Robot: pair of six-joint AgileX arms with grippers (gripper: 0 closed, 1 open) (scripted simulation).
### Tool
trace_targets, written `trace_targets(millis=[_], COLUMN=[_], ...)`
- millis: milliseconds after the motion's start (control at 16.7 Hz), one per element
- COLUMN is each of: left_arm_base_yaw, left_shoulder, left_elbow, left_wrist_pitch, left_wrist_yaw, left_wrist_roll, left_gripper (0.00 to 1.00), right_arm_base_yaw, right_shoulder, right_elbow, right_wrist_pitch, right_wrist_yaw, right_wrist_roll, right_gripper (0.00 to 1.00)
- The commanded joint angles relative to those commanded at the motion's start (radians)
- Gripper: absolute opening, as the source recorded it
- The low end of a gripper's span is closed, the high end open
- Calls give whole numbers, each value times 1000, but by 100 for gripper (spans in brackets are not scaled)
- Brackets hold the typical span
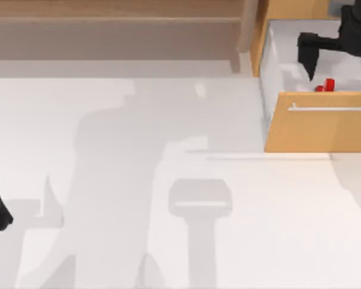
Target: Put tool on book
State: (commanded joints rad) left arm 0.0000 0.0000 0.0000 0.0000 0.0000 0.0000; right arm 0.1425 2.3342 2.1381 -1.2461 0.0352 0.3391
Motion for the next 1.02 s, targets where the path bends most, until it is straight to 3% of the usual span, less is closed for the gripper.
trace_targets(millis=[300,1020], left_arm_base_yaw=[0,0], left_shoulder=[0,0], left_elbow=[0,0], left_wrist_pitch=[0,0], left_wrist_yaw=[0,0], left_wrist_roll=[0,0], left_gripper=[100,100], right_arm_base_yaw=[-1,0], right_shoulder=[102,73], right_elbow=[112,9], right_wrist_pitch=[-44,21], right_wrist_yaw=[3,3], right_wrist_roll=[19,18], right_gripper=[100,100])
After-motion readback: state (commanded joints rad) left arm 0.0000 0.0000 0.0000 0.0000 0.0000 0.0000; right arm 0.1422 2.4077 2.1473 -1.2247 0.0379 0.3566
